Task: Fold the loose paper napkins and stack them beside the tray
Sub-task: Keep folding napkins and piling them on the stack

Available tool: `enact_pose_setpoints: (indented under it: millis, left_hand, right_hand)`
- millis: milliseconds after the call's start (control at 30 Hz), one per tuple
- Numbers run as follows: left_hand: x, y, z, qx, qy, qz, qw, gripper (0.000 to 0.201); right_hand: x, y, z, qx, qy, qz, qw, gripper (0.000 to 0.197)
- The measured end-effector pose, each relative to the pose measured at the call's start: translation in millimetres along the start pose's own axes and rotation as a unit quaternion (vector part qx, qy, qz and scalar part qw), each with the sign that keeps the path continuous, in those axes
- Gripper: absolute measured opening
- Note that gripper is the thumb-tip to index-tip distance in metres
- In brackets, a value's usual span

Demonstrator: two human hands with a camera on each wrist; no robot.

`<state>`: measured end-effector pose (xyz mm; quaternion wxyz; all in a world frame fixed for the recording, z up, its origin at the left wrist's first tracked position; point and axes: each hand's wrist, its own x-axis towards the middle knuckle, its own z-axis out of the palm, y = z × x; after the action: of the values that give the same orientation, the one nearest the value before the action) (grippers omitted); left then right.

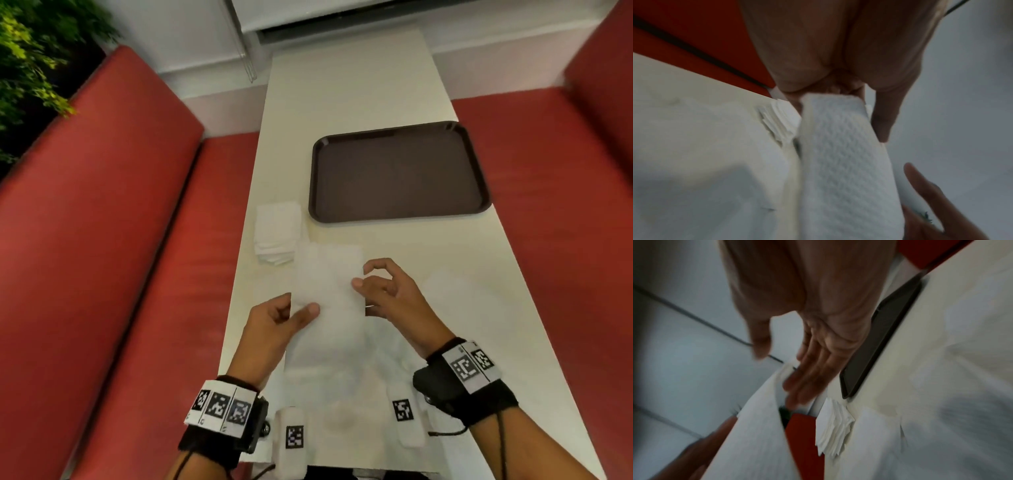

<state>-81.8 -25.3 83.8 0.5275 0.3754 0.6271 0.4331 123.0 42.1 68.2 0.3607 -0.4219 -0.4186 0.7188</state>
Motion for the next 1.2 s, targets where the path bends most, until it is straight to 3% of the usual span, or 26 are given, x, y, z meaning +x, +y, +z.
enact_pose_setpoints:
  millis: [133, 300, 467, 600, 700, 800, 900, 967, 1067, 1200]
  left_hand:
    - [-6, 14, 14, -0.02, -0.003, 0.013, 1.0, 0.022]
    - [-15, 18, 13, 0.016, -0.011, 0.042, 0.999, 0.019]
    - [-19, 18, 2, 0.043, -0.008, 0.071, 0.997, 0.019]
    - [-16, 16, -11, 0.047, 0.0, 0.086, 0.995, 0.045]
    - [-12, 16, -21, 0.066, -0.001, 0.087, 0.994, 0.046]
    - [-1, 11, -35, 0.056, 0.001, 0.078, 0.995, 0.044]
    - [13, 7, -51, 0.041, 0.004, 0.055, 0.998, 0.04]
    - [22, 8, -59, 0.013, -0.002, 0.02, 1.0, 0.033]
    - [37, 6, -70, -0.037, 0.001, -0.057, 0.998, 0.02]
    - [63, -1, -87, 0.11, -0.011, -0.05, 0.993, 0.016]
  right_hand:
    - [-15, 5, -11, -0.004, -0.03, 0.017, 0.999, 0.044]
    - [-18, 7, -11, 0.048, 0.032, -0.04, 0.998, 0.039]
    - [-17, 6, -2, 0.039, 0.021, -0.084, 0.996, 0.046]
    - [-13, 6, 11, 0.026, 0.014, -0.115, 0.993, 0.048]
    - [-2, 8, 22, 0.043, 0.01, -0.097, 0.994, 0.039]
    - [10, 13, 35, 0.049, 0.017, -0.044, 0.998, 0.023]
    - [22, 22, 47, -0.017, 0.004, -0.008, 1.0, 0.041]
    - [31, 29, 57, -0.01, 0.006, -0.002, 1.0, 0.04]
    - [46, 38, 69, -0.021, 0.075, -0.018, 0.997, 0.03]
    - [64, 39, 81, -0.008, 0.14, -0.04, 0.989, 0.029]
